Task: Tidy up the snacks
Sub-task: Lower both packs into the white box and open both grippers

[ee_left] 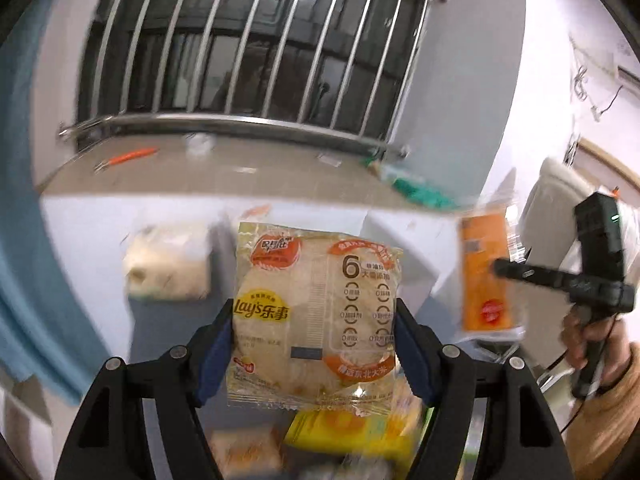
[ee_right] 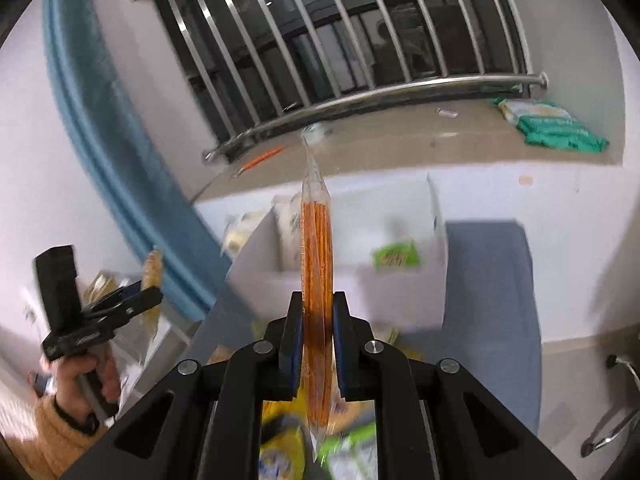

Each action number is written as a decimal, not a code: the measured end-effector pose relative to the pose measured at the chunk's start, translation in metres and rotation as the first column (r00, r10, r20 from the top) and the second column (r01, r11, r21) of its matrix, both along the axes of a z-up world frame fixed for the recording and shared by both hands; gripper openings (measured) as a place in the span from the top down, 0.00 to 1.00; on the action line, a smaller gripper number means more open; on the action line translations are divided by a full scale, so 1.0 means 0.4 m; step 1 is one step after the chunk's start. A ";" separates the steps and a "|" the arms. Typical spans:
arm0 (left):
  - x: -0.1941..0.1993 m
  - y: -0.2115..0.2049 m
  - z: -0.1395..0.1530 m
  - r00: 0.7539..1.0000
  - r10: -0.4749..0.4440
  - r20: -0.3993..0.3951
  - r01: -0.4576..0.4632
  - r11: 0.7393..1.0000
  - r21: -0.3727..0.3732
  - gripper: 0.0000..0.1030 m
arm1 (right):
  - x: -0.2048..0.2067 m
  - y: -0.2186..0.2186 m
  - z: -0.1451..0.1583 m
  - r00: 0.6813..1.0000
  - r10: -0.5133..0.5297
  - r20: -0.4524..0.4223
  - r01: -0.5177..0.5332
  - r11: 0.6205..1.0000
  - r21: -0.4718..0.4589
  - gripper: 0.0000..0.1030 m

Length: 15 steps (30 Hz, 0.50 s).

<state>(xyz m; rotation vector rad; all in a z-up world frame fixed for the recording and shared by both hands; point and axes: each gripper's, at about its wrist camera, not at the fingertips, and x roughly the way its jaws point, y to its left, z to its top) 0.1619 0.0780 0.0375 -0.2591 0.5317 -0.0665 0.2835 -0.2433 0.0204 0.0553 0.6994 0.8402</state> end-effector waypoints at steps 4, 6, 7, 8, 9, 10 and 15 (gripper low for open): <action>0.170 -0.032 0.047 1.000 -0.015 -0.015 0.016 0.999 0.034 0.25 | 0.139 0.066 0.051 0.998 -0.053 0.025 0.055 0.996 -0.069 0.87; 0.261 -0.036 0.043 0.999 -0.015 -0.049 0.016 1.000 0.026 0.25 | 0.212 0.096 0.062 0.998 -0.064 0.010 0.064 0.994 -0.094 0.87; 0.302 -0.036 0.033 0.997 -0.013 -0.072 0.015 1.000 0.026 0.25 | 0.240 0.110 0.064 0.997 -0.071 0.004 0.071 0.992 -0.107 0.87; 0.326 -0.039 0.027 0.996 -0.005 -0.085 0.008 0.999 0.032 0.25 | 0.270 0.122 0.062 0.996 -0.084 0.001 0.083 0.989 -0.125 0.87; 0.357 -0.039 0.015 0.995 -0.004 -0.104 0.008 0.999 0.040 0.25 | 0.301 0.137 0.056 0.995 -0.096 -0.008 0.094 0.984 -0.154 0.87; 0.387 -0.042 -0.003 0.992 -0.002 -0.123 0.007 0.999 0.045 0.25 | 0.322 0.146 0.049 0.994 -0.106 -0.016 0.102 0.980 -0.169 0.86; 0.460 -0.027 -0.103 0.959 0.074 -0.275 -0.056 0.996 0.072 0.00 | 0.399 0.154 0.007 0.983 -0.176 -0.045 0.163 0.963 -0.213 0.00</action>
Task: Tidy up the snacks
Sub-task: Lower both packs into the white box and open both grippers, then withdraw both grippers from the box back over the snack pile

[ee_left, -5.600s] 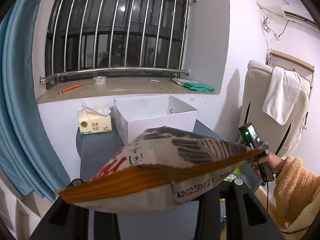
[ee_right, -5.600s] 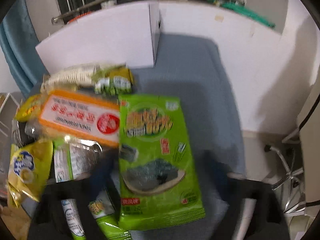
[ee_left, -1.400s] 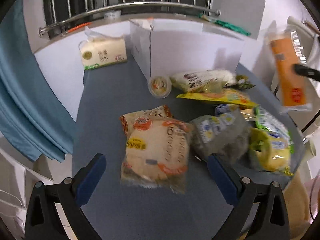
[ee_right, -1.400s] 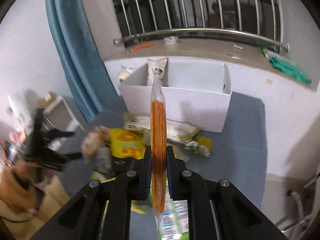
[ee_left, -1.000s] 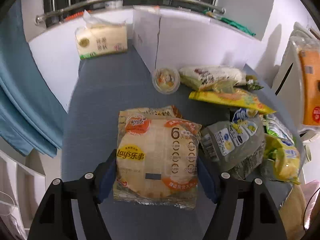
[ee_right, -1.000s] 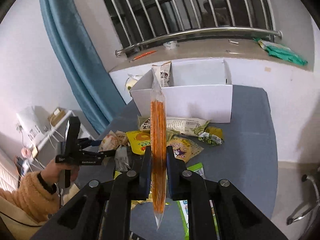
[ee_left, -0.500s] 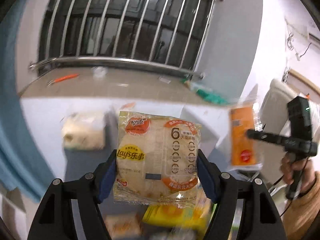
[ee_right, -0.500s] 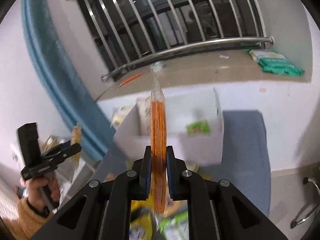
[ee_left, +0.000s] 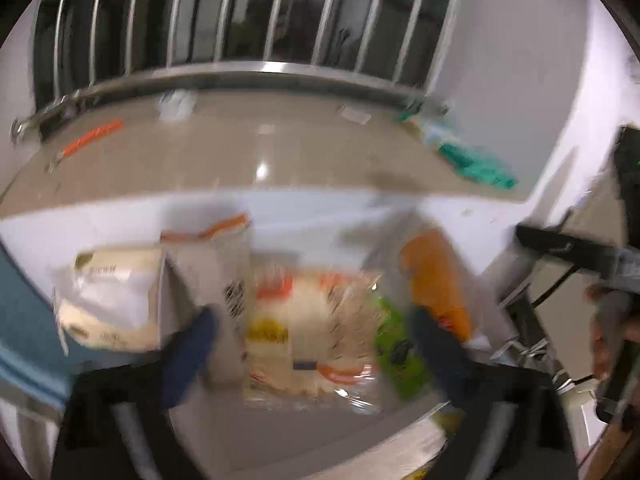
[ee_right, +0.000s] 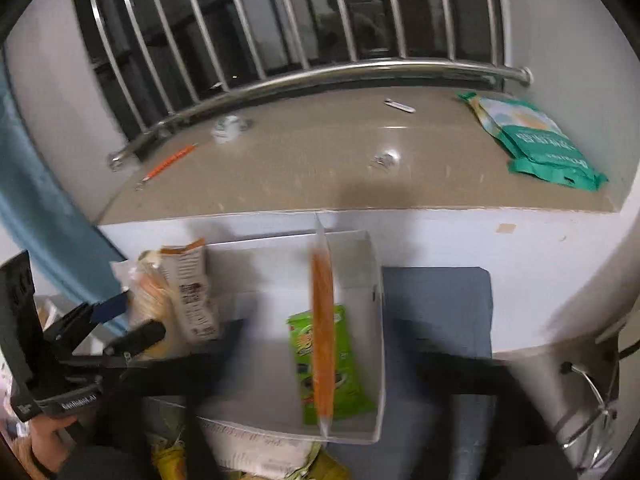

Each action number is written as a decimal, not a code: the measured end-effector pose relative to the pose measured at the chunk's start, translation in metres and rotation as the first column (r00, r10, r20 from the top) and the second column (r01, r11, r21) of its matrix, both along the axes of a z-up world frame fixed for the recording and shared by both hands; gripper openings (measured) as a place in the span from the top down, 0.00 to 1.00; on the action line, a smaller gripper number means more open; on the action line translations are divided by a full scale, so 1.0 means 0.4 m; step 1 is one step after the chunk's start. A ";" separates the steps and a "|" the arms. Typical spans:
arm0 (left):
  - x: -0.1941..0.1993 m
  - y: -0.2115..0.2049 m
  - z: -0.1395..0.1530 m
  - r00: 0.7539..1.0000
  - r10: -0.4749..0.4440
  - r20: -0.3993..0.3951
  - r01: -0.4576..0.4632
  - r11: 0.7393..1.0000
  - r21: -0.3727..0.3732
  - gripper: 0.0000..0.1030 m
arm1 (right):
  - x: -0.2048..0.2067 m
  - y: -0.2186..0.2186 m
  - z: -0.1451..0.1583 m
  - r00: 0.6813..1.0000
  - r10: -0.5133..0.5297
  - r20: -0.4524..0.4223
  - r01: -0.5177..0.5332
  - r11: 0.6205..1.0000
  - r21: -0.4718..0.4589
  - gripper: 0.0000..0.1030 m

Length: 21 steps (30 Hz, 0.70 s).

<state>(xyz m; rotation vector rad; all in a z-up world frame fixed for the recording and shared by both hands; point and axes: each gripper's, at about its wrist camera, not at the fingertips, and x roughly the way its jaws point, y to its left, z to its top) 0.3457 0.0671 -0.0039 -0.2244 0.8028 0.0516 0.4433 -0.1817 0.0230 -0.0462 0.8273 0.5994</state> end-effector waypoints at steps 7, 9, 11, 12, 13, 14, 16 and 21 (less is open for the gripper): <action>-0.074 0.018 -0.018 1.000 0.010 0.016 -0.009 1.000 -0.029 0.00 | -0.041 -0.041 0.012 0.997 -0.019 0.073 0.015 0.999 0.049 0.00; -0.104 0.025 -0.001 0.999 0.007 0.037 -0.006 1.000 -0.024 0.00 | -0.064 -0.056 0.019 0.996 -0.019 0.084 0.013 0.998 0.069 0.00; -0.137 0.018 0.029 0.998 -0.011 0.069 0.011 1.000 0.000 0.00 | -0.090 -0.069 0.027 0.996 -0.014 0.087 0.007 0.996 0.087 0.00; -0.160 0.010 0.045 0.996 -0.020 0.088 0.018 1.000 0.020 0.00 | -0.110 -0.078 0.031 0.996 -0.009 0.090 0.000 0.995 0.098 0.00; -0.186 0.005 0.062 0.993 -0.037 0.111 0.032 0.999 0.044 0.00 | -0.134 -0.087 0.035 0.995 0.002 0.098 -0.012 0.994 0.105 0.00; -0.212 -0.007 0.078 0.990 -0.056 0.130 0.048 0.997 0.063 0.00 | -0.159 -0.095 0.037 0.994 0.013 0.112 -0.025 0.994 0.109 0.00; -0.266 -0.029 0.106 0.982 -0.094 0.167 0.077 0.992 0.102 0.00 | -0.215 -0.111 0.040 0.990 0.038 0.137 -0.053 0.993 0.109 0.00; -0.428 -0.072 0.145 0.963 -0.134 0.234 0.098 0.983 0.157 0.00 | -0.369 -0.173 0.013 0.981 0.104 0.166 -0.129 0.980 0.149 0.00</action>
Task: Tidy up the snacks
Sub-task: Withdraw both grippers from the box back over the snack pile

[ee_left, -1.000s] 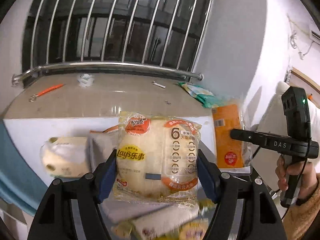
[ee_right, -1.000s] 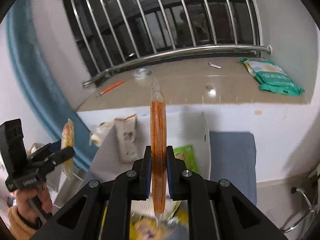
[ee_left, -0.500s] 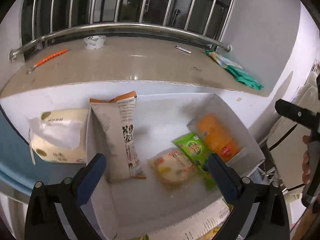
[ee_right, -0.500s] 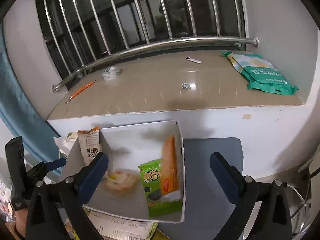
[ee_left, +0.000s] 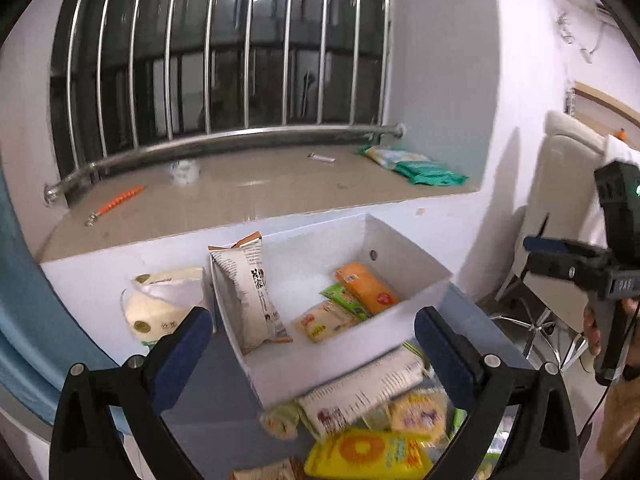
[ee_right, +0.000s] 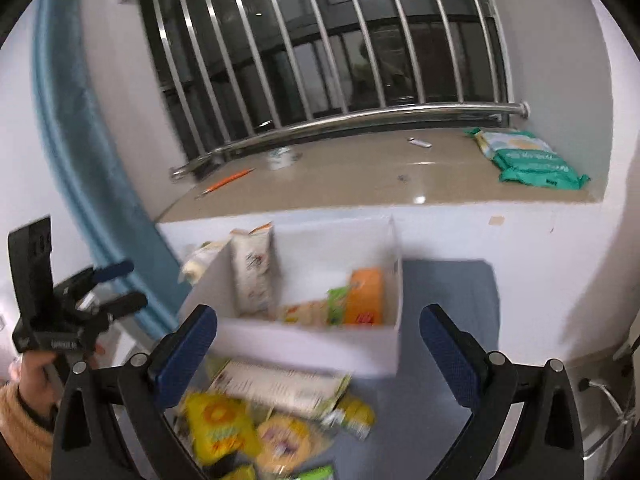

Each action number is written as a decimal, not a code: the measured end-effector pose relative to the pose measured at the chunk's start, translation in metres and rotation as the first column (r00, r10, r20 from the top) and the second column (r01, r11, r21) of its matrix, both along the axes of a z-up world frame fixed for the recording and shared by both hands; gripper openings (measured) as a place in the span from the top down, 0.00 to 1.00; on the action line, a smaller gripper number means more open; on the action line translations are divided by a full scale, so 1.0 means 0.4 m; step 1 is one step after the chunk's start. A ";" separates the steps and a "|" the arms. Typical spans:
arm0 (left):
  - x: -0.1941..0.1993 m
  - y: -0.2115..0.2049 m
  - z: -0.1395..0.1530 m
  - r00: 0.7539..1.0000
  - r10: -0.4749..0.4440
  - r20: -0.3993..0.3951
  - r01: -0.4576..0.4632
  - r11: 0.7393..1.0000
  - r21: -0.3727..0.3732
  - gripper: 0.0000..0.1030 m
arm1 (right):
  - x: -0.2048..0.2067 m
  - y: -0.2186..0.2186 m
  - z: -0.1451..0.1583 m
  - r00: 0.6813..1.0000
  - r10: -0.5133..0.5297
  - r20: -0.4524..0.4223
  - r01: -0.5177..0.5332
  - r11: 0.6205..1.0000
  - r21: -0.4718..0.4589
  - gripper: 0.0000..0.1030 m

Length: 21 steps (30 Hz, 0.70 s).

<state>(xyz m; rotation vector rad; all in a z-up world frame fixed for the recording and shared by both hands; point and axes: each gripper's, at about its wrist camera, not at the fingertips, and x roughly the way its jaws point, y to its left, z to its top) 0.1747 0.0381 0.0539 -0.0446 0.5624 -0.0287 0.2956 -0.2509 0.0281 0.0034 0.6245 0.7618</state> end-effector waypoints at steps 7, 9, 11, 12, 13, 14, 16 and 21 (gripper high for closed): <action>-0.223 -0.015 -0.059 1.000 0.017 -0.021 -0.019 0.995 -0.101 0.00 | -0.192 -0.088 -0.099 0.997 0.080 -0.019 -0.078 0.994 0.080 0.00; -0.274 -0.021 -0.091 0.999 0.003 -0.037 -0.007 0.992 -0.127 0.00 | -0.241 -0.100 -0.144 0.994 0.103 -0.046 -0.101 0.994 0.052 0.00; -0.311 -0.025 -0.115 0.999 0.006 -0.051 -0.013 0.991 -0.134 0.00 | -0.285 -0.104 -0.178 0.993 0.103 -0.051 -0.105 0.994 -0.029 0.00; -0.329 -0.030 -0.125 0.998 -0.003 -0.055 -0.004 0.991 -0.130 0.00 | -0.306 -0.107 -0.192 0.994 0.099 -0.040 -0.102 0.993 -0.067 0.00; -0.338 -0.034 -0.130 0.998 -0.008 -0.055 0.001 0.992 -0.124 0.00 | -0.322 -0.109 -0.203 0.995 0.096 -0.029 -0.099 0.990 -0.096 0.00; -0.349 -0.042 -0.134 0.998 -0.009 -0.056 0.003 0.994 -0.107 0.00 | -0.339 -0.110 -0.217 0.995 0.101 -0.020 -0.103 0.986 -0.134 0.00; -0.356 -0.056 -0.138 0.998 -0.011 -0.067 0.007 0.997 -0.072 0.00 | -0.359 -0.108 -0.246 0.991 0.129 -0.030 -0.132 0.969 -0.206 0.00; -0.352 -0.078 -0.143 0.997 -0.026 -0.075 0.021 0.998 -0.061 0.00 | -0.351 -0.081 -0.329 0.984 0.156 -0.088 -0.176 0.925 -0.336 0.00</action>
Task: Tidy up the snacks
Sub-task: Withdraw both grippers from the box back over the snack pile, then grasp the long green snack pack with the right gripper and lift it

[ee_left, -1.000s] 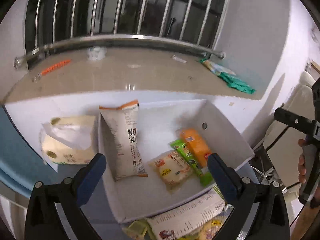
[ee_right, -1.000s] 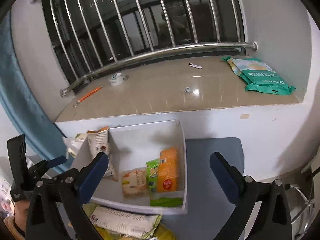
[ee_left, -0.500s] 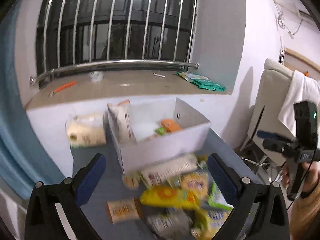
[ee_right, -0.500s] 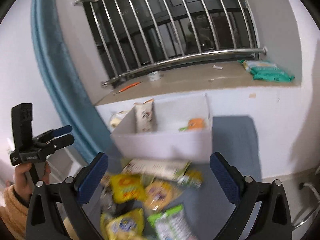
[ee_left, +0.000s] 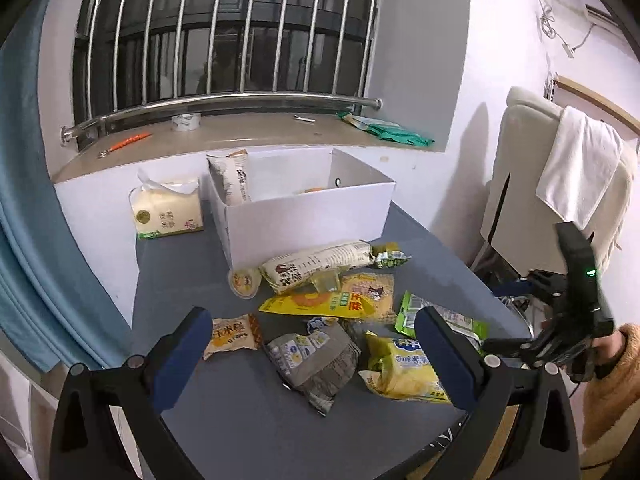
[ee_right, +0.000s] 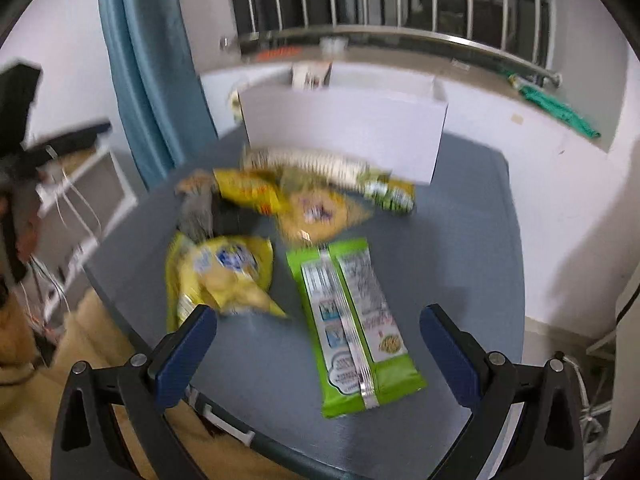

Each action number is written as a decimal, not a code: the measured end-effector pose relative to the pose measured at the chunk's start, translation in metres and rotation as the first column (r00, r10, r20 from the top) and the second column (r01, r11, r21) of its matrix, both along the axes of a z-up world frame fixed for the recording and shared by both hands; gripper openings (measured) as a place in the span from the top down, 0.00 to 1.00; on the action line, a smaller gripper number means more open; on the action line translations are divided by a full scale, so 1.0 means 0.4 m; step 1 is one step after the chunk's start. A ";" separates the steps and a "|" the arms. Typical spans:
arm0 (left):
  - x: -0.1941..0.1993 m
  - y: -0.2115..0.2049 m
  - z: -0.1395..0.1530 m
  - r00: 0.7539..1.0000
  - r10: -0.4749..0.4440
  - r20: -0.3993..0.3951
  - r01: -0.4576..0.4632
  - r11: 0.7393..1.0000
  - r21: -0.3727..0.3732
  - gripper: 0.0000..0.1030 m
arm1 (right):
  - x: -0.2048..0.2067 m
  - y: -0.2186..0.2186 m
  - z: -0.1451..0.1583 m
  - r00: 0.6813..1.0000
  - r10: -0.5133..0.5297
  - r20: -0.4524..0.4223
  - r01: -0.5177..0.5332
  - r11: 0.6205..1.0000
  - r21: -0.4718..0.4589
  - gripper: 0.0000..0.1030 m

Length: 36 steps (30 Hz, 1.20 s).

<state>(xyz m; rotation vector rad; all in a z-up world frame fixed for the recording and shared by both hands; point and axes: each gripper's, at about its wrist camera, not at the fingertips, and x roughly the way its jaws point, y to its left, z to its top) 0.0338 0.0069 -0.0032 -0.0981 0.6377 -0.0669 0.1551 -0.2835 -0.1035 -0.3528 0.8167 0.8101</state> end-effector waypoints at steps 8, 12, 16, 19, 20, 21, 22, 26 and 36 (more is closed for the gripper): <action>0.004 -0.039 -0.058 0.996 -0.052 -0.076 0.057 0.996 0.063 0.00 | 0.073 0.046 -0.131 0.997 0.022 -0.075 -0.032 0.990 -0.137 0.00; 0.008 -0.042 -0.087 0.991 -0.075 -0.111 0.083 0.994 0.067 0.00 | 0.094 0.061 -0.171 0.996 0.045 -0.081 -0.060 0.979 -0.193 0.08; 0.019 -0.037 -0.108 0.987 -0.078 -0.139 0.088 0.994 0.066 0.00 | 0.102 0.045 -0.154 0.995 0.057 -0.081 -0.069 0.984 -0.165 0.34; 0.034 -0.034 -0.119 0.985 -0.078 -0.154 0.085 0.996 0.041 0.00 | 0.100 0.038 -0.143 0.995 0.043 -0.090 -0.058 0.983 -0.172 0.38; 0.040 -0.033 -0.125 0.985 -0.078 -0.156 0.084 0.996 0.030 0.00 | 0.097 0.035 -0.140 0.995 0.043 -0.094 -0.059 0.984 -0.168 0.38; 0.048 -0.032 -0.131 0.983 -0.078 -0.166 0.082 0.997 0.018 0.00 | 0.090 0.027 -0.134 0.995 0.037 -0.089 -0.051 0.986 -0.158 0.38; 0.059 -0.031 -0.139 0.981 -0.075 -0.178 0.077 0.997 0.005 0.00 | 0.087 0.021 -0.127 0.996 0.030 -0.085 -0.042 0.988 -0.149 0.38; 0.104 -0.024 -0.187 0.971 -0.028 -0.238 0.012 0.998 -0.066 0.00 | 0.058 -0.009 -0.071 0.998 -0.024 -0.063 0.019 0.997 -0.073 0.38; 0.214 -0.001 -0.297 0.922 0.139 -0.361 -0.220 0.956 -0.196 0.01 | -0.023 -0.088 0.066 0.996 -0.085 0.006 0.084 0.993 0.078 0.38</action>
